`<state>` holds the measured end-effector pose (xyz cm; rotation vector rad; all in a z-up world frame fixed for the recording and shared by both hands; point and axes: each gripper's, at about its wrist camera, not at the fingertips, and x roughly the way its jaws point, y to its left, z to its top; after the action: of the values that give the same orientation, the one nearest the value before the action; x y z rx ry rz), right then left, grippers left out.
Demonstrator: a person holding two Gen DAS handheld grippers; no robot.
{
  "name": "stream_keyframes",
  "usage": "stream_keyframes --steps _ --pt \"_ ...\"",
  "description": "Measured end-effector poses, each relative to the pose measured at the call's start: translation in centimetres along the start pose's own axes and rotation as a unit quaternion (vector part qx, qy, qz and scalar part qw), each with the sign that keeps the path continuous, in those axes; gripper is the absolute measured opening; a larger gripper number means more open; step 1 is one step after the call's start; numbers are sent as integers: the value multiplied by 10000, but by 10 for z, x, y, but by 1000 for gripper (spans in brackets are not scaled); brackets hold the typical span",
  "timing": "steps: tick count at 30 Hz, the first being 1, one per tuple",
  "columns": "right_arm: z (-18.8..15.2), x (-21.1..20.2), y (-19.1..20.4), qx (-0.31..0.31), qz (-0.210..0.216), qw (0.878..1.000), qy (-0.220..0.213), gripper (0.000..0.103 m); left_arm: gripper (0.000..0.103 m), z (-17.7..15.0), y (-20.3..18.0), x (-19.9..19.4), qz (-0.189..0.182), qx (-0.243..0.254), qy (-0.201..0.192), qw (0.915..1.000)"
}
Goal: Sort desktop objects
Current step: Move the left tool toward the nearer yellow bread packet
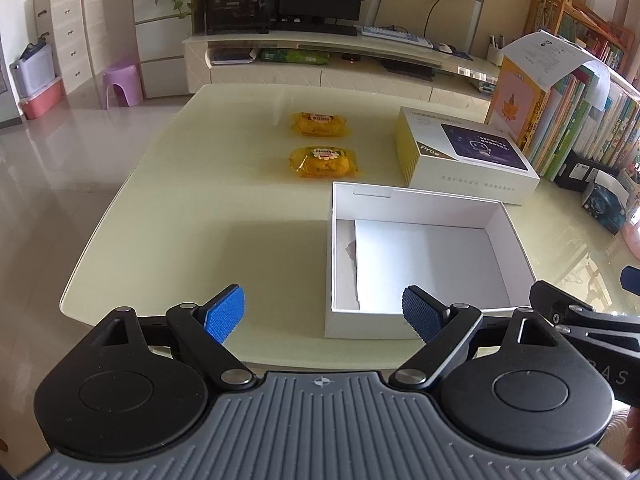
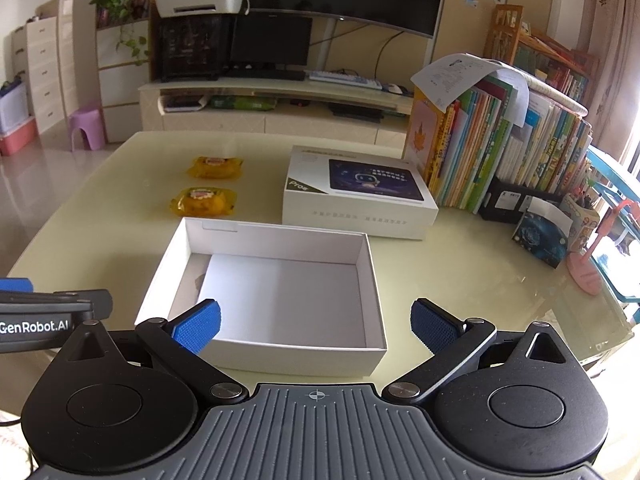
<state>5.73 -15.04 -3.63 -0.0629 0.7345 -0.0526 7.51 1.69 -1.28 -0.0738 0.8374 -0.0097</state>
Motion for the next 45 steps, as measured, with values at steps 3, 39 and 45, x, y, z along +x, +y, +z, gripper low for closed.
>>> stream_keyframes --steps 3,39,45 --pt "0 4 2 22 26 10000 27 103 103 12 3 13 36 -34 -37 10000" --pt "58 105 -6 241 258 9993 122 103 103 149 8 231 269 -223 620 9975" --pt "60 123 -12 228 276 9991 242 103 103 163 11 273 310 -353 1014 9937"
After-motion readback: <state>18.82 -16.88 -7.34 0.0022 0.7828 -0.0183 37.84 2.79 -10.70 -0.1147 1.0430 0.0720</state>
